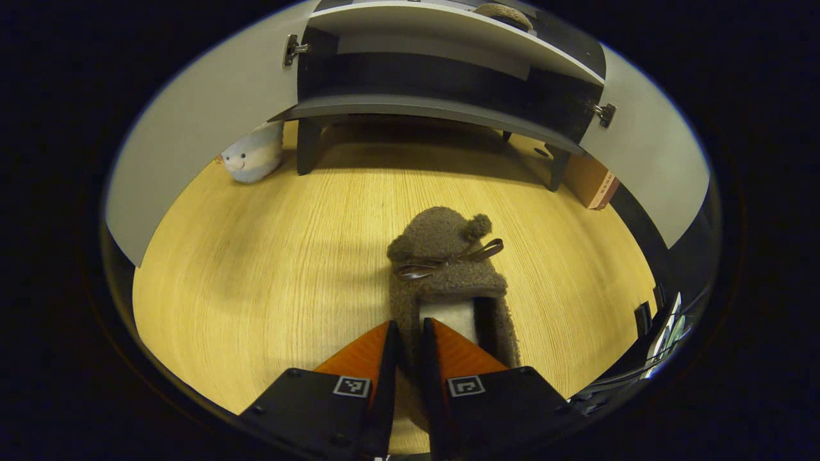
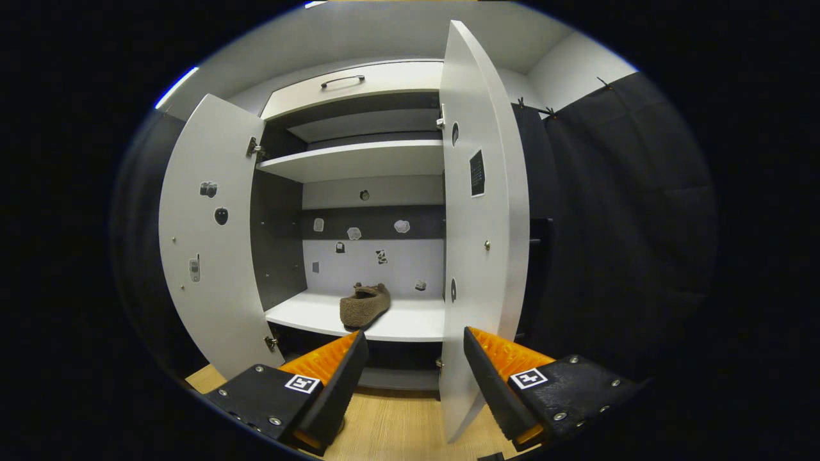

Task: Grab one shoe with the right hand and put it into the shoe cabinet, grab the other shoe with the left hand and put it into the shoe cabinet; then close the right door with the right hand and the left door with the left hand.

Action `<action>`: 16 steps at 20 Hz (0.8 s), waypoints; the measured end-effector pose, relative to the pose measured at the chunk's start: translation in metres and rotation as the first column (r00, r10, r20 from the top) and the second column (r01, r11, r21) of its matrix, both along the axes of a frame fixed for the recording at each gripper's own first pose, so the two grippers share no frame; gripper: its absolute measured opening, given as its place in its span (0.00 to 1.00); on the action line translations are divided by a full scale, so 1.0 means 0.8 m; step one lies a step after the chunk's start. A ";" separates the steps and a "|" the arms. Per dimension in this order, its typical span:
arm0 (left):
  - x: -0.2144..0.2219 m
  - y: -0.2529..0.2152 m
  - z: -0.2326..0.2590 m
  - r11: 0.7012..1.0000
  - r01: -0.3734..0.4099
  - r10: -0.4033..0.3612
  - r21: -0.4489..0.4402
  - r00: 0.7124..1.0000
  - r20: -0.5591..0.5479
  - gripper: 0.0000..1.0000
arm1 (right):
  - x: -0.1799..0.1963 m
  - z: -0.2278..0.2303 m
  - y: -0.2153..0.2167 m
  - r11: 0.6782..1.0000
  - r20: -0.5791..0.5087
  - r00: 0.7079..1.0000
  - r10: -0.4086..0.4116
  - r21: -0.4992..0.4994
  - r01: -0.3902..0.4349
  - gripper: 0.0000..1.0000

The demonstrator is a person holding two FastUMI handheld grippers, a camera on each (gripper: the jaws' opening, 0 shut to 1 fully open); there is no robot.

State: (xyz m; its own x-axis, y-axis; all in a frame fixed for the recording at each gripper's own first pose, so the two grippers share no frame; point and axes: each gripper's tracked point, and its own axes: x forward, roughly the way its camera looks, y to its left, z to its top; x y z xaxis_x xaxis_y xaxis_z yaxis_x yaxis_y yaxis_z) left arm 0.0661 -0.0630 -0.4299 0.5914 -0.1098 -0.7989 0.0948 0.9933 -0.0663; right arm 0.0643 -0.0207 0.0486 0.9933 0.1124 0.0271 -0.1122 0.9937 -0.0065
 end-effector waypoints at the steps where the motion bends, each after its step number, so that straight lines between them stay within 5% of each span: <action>1: 0.003 0.005 0.002 1.000 -0.020 0.020 -0.002 1.000 -0.011 0.30 | -0.002 0.000 0.000 1.000 0.003 1.000 0.002 0.000 -0.002 0.92; 2: 0.000 0.008 0.005 0.999 -0.053 0.053 -0.006 0.997 -0.054 0.11 | -0.004 -0.001 0.001 1.000 0.002 1.000 0.005 -0.001 -0.005 0.92; 3: 0.000 0.008 0.007 0.997 -0.075 0.073 -0.020 0.994 -0.076 0.07 | -0.005 -0.001 0.001 1.000 0.001 1.000 0.007 -0.002 -0.007 0.92; 16: 0.028 -0.011 0.117 0.996 0.004 0.004 -0.084 0.995 0.097 0.07 | -0.025 -0.002 0.009 0.998 0.001 0.999 0.052 0.017 -0.052 0.92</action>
State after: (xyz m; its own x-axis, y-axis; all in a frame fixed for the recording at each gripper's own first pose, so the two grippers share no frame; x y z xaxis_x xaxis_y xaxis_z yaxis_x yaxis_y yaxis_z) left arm 0.0884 -0.0715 -0.3362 0.6655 -0.1742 -0.7258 0.1045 0.9846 -0.1405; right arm 0.0444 -0.0134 0.0472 0.9861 0.1636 0.0300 -0.1640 0.9864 0.0106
